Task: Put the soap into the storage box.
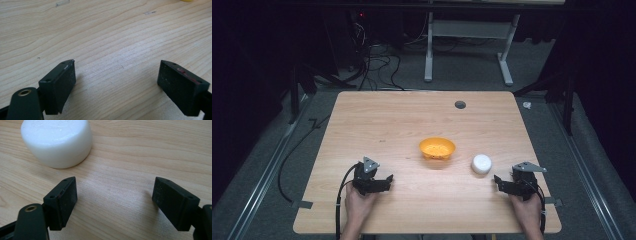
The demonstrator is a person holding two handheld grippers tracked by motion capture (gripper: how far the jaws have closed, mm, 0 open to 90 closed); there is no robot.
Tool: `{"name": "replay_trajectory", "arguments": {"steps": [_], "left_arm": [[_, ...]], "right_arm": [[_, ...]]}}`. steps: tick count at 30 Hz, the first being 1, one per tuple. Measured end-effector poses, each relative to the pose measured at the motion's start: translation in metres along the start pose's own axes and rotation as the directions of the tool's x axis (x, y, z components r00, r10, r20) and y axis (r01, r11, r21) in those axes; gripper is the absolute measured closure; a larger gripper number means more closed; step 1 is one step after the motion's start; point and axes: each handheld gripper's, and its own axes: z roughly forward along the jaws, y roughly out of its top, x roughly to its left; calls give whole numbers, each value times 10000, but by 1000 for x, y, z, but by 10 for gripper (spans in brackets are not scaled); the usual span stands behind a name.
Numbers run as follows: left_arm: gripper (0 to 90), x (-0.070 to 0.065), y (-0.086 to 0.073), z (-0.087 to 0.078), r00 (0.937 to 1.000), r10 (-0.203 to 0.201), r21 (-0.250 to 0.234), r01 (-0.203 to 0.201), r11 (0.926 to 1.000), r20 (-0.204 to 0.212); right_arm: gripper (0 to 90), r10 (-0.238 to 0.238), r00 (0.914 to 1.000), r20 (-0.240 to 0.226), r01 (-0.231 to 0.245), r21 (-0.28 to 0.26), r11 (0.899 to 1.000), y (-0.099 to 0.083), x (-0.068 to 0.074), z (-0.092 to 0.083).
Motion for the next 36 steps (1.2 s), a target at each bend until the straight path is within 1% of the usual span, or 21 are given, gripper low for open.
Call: {"name": "replay_trajectory", "arguments": {"steps": [13, 17, 20, 23, 27, 29, 34, 36], "left_arm": [[157, -1, 0, 0, 10000, 38, -20, -38, 10000, 91], [197, 0, -1, -1, 9999, -104, -89, 104, 9999, 26], [197, 0, -1, -1, 9999, -92, -96, 92, 9999, 39], [197, 0, -1, -1, 10000, -86, -95, 87, 9999, 48], [197, 0, -1, -1, 10000, -87, -94, 88, 9999, 47], [197, 0, -1, -1, 10000, -86, -94, 86, 9999, 47], [197, 0, -1, -1, 10000, -79, -96, 80, 9999, 59], [197, 0, -1, -1, 10000, -68, -92, 69, 9999, 64]], "right_arm": [[219, 124, 9999, 119, -124, -12, 9999, 2, 1, 2], [242, 124, 9998, 132, -123, -45, 9999, 2, 1, 2], [243, 45, 9999, 94, -44, -39, 10000, 2, 1, 2], [242, 76, 9999, 109, -75, -39, 10000, 2, 1, 2], [236, 372, 9992, 166, -370, -85, 9993, 4, 3, 3], [237, 245, 9994, 232, -244, -29, 9997, 5, 4, 4], [249, 287, 9995, 132, -288, 19, 9996, 5, 5, 3], [249, 194, 9997, 114, -194, -40, 9998, 5, 7, 0]]}}
